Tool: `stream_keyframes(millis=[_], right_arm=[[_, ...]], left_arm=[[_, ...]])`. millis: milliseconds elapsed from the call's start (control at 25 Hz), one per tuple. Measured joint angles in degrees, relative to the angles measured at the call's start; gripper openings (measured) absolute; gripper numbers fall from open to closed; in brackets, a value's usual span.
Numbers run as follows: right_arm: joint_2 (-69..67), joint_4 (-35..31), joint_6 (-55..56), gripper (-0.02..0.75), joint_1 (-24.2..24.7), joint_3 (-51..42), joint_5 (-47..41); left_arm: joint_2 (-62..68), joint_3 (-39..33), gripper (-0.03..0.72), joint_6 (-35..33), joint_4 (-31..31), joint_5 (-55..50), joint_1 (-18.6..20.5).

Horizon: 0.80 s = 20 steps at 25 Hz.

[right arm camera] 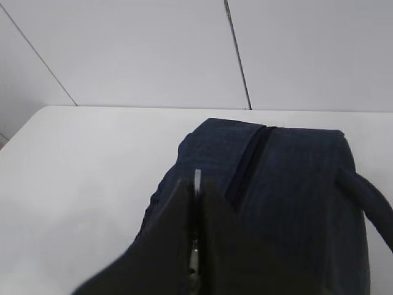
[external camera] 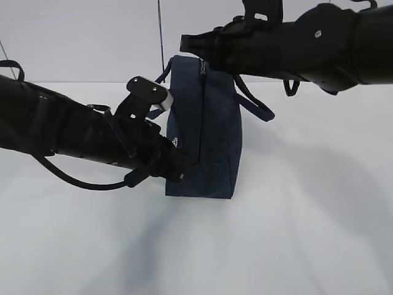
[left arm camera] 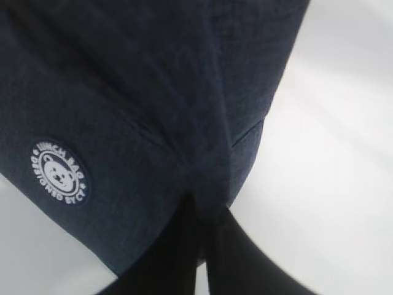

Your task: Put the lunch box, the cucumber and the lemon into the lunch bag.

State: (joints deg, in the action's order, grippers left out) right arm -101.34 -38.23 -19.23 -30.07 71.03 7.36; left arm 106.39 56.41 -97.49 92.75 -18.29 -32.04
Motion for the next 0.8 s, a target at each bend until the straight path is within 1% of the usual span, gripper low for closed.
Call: stream_keyframes(millis=[120, 560, 800], right_arm=[[-1.63, 0.00, 0.00, 0.000, 1.22, 2.73, -3.40], [-9.57, 0.00, 0.00, 0.000, 1.45, 12.84, -5.66], [-11.94, 0.00, -0.11, 0.000, 3.29, 16.99, -7.36]], left_arm=[[0.00, 0.00, -0.010, 0.00, 0.00, 0.00, 0.00], [0.00, 0.00, -0.010, 0.00, 0.00, -0.04, 0.00], [0.00, 0.00, -0.010, 0.00, 0.00, -0.13, 0.00]])
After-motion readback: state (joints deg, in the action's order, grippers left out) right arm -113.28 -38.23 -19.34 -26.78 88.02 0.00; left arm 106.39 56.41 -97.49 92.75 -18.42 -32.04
